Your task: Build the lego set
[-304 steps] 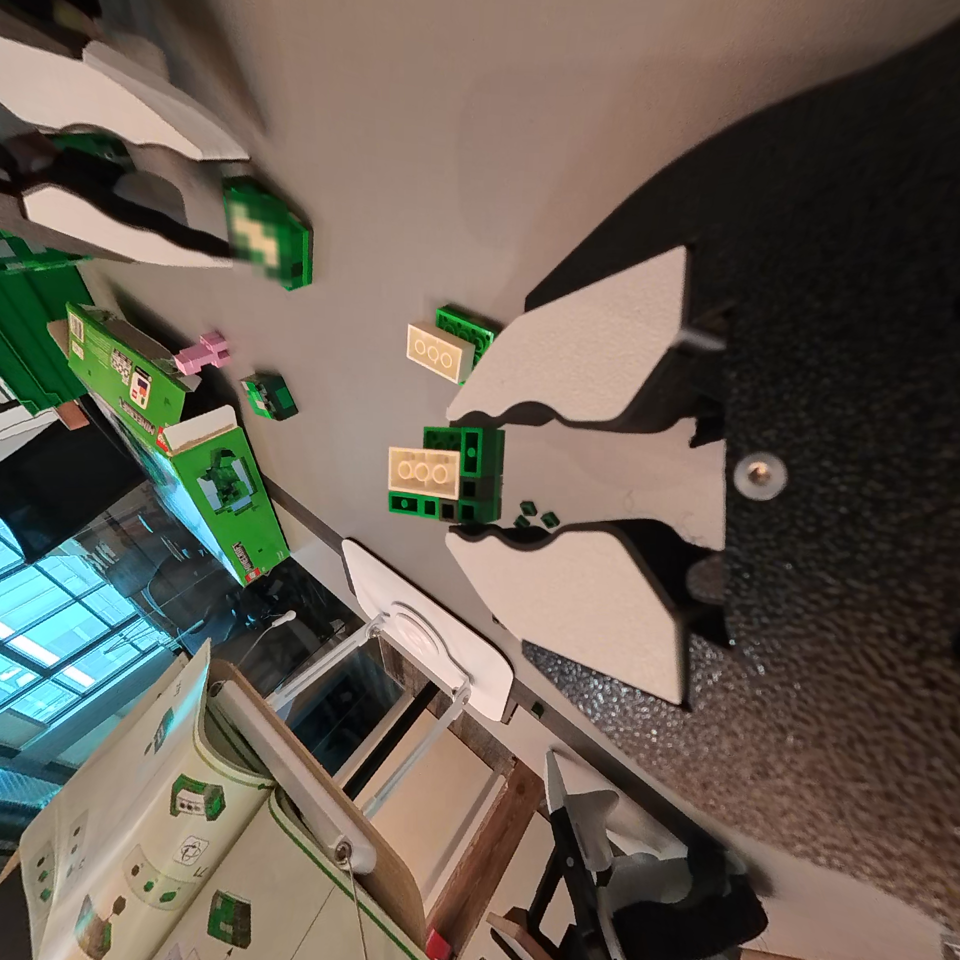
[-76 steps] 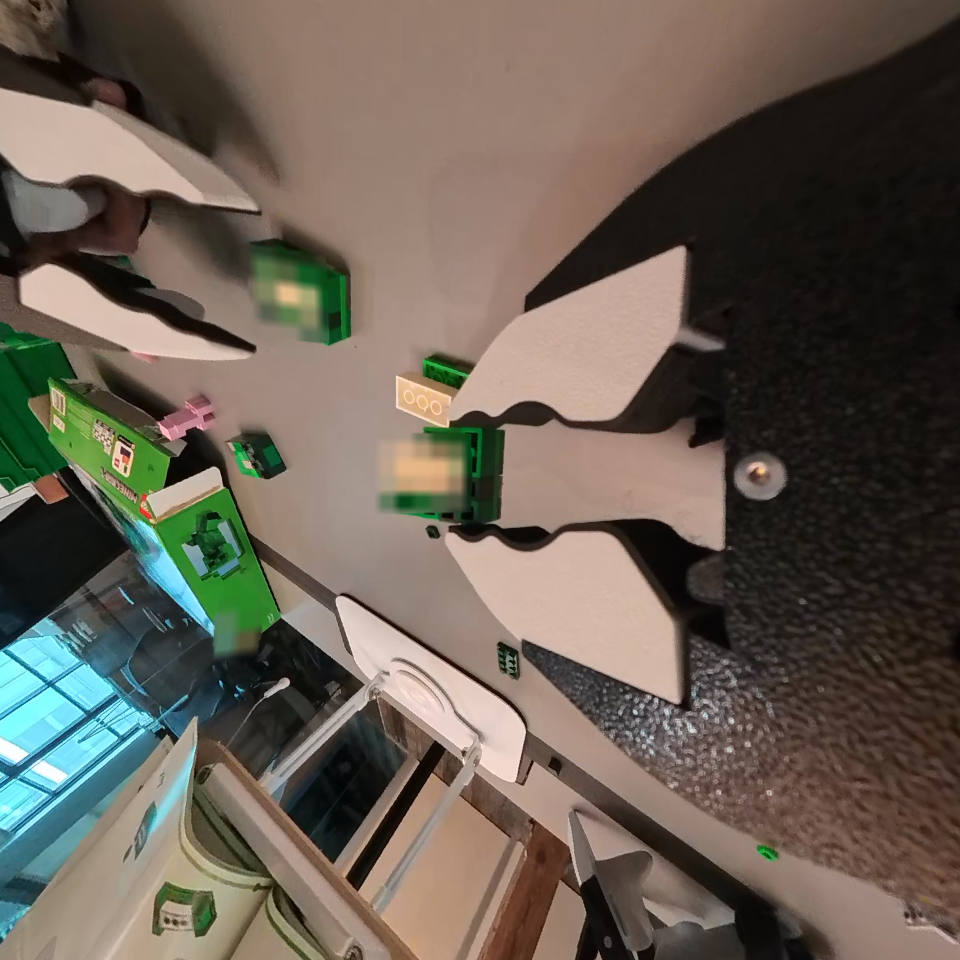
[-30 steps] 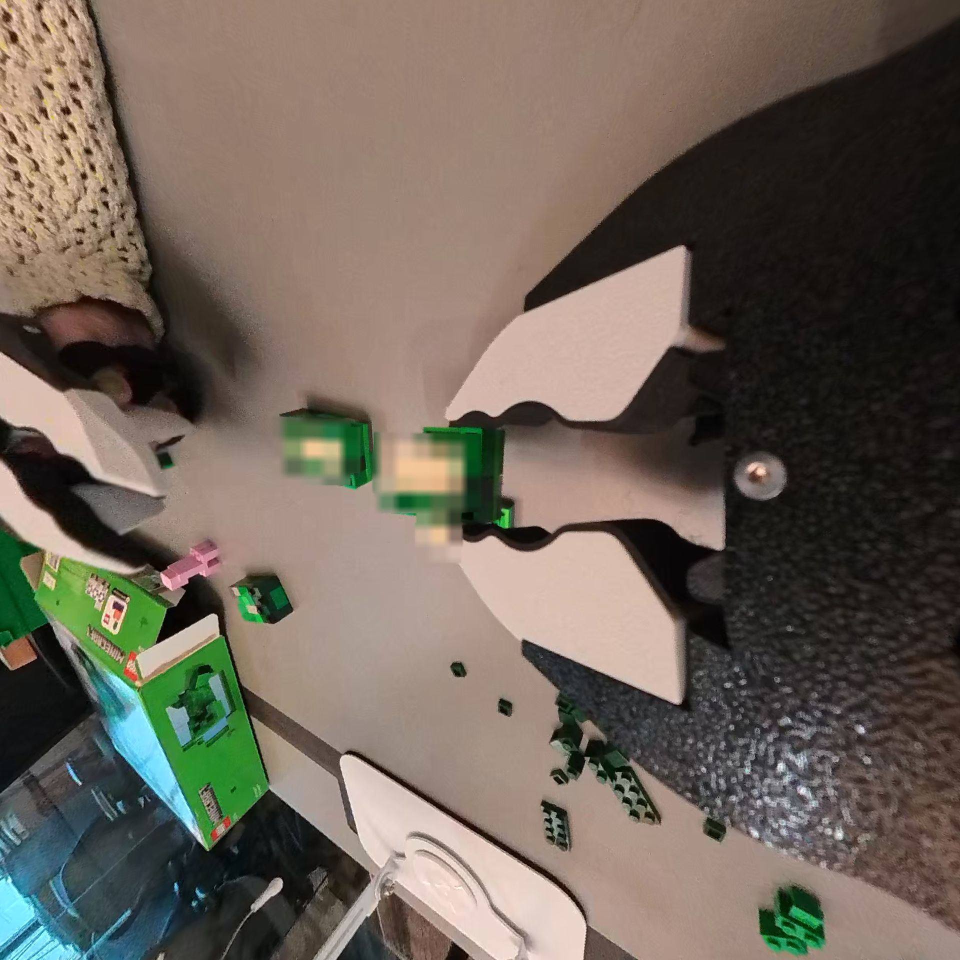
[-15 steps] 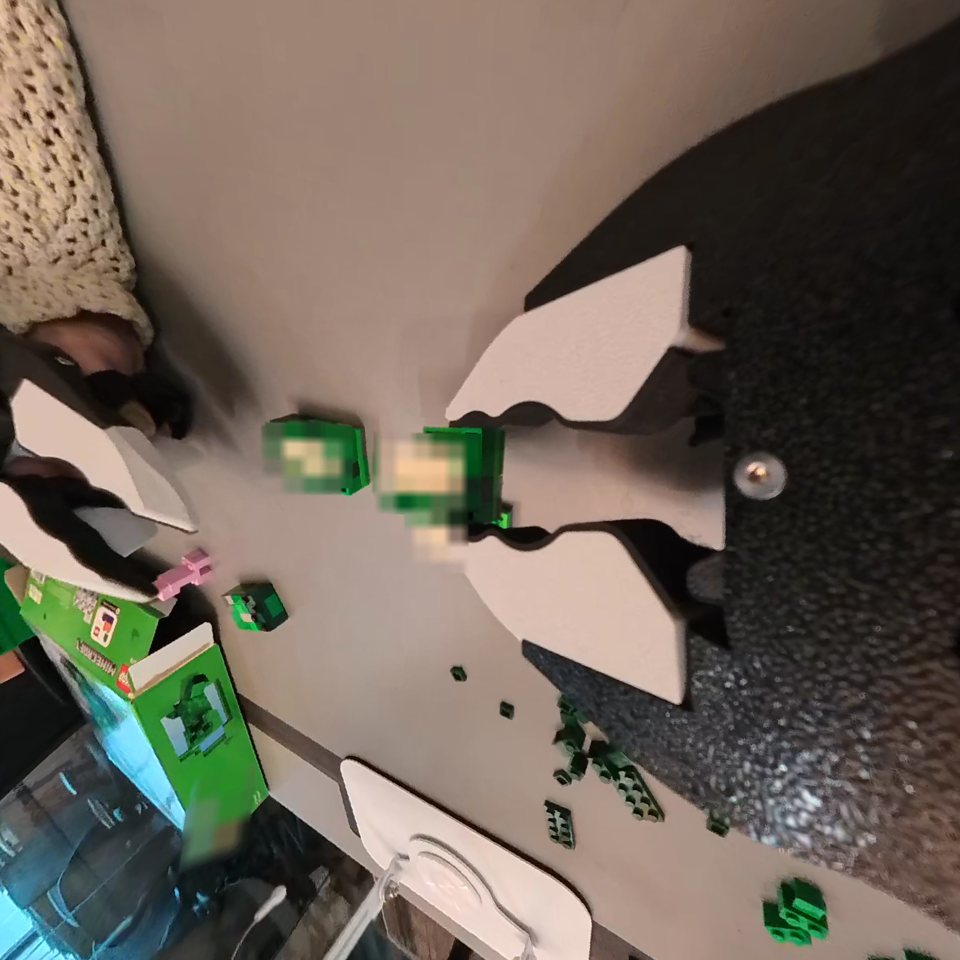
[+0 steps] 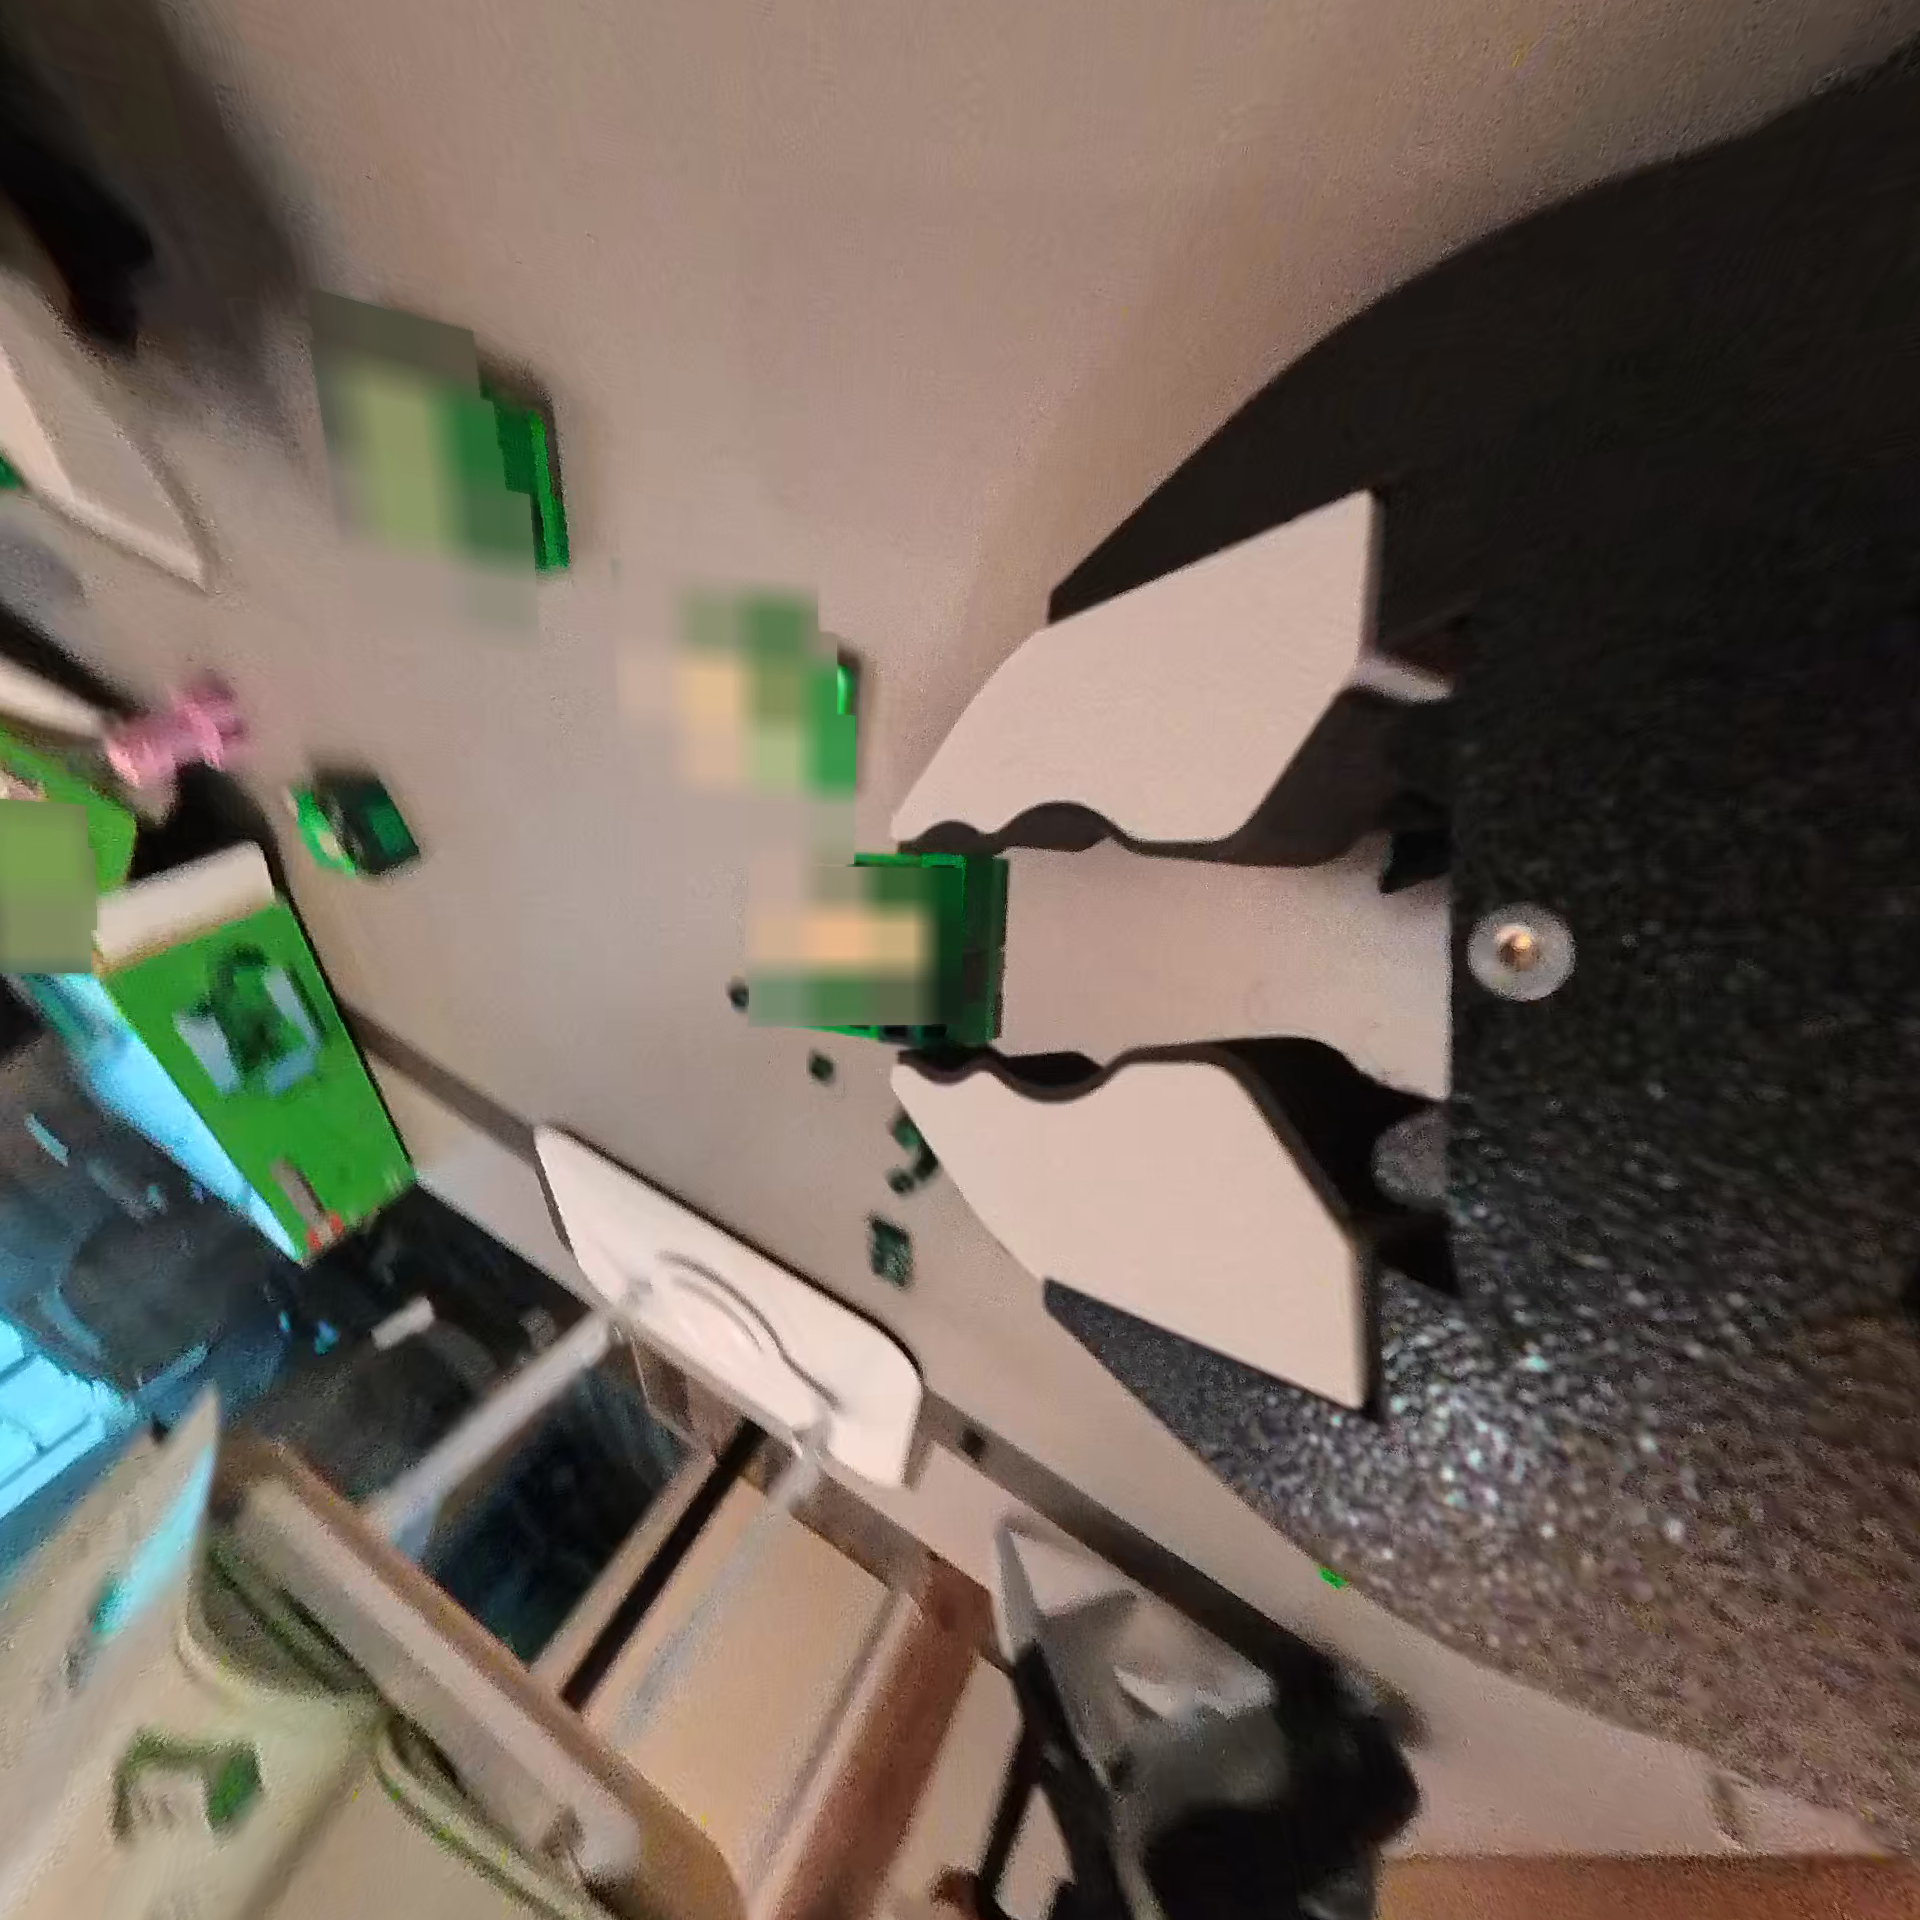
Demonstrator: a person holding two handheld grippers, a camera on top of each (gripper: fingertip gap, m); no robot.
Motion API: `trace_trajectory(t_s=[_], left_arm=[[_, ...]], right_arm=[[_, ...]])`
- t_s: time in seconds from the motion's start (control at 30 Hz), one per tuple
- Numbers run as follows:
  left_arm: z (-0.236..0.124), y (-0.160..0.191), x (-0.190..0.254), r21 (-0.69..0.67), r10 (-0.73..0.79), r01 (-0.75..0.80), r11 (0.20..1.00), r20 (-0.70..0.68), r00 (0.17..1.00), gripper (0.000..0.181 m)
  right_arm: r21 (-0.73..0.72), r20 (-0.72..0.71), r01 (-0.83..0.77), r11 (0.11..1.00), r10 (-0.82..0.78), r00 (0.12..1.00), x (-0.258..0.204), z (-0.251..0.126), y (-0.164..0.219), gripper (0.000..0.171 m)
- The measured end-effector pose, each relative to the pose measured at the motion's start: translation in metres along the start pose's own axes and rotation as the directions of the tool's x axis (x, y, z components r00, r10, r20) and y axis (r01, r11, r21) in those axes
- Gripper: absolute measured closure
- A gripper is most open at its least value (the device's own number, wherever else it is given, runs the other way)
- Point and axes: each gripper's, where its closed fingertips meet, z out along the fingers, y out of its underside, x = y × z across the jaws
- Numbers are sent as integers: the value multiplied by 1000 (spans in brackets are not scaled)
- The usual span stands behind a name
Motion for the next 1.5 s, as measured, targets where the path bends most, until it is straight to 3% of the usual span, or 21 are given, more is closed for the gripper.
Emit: trace_trajectory(t_s=[0.13,0.23,0.37,0.53,0.67,0.77,0.9,1.03,1.17,1.37,1.5], left_arm=[[-9,4,-27,62,-94,89,994,97,991,146],[-2,5,-27,42,-41,36,998,113,993,146],[2,4,-14,26,35,-37,999,70,997,146],[3,2,-10,39,37,-39,998,45,998,146],[4,2,-4,31,73,-74,997,27,997,146],[4,2,-1,33,89,-89,995,15,996,146],[3,1,-1,40,80,-81,996,8,997,146],[4,2,-1,35,82,-82,996,5,997,146],[5,3,0,31,92,-92,995,0,996,146],[6,4,3,23,113,-112,993,-11,994,146],[7,6,5,16,126,-126,992,-19,992,146]], right_arm=[[-43,-5,-2,999,1,1000,1,1,6,136],[-131,41,-81,988,87,995,-2,5,13,142],[-157,99,-216,964,233,968,1,40,-17,142],[-275,225,-278,920,343,912,12,138,-70,149],[-492,363,-242,836,450,816,1,239,-96,159],[-669,437,-137,730,535,723,-21,300,-96,157],[-797,443,99,596,464,767,-29,348,-68,156],[-821,485,249,514,397,779,-30,366,-52,154],[-833,526,362,419,397,752,-36,359,-37,149],[-835,531,336,436,478,700,-56,360,-43,149],[-820,519,306,484,404,753,-48,374,-48,152]])
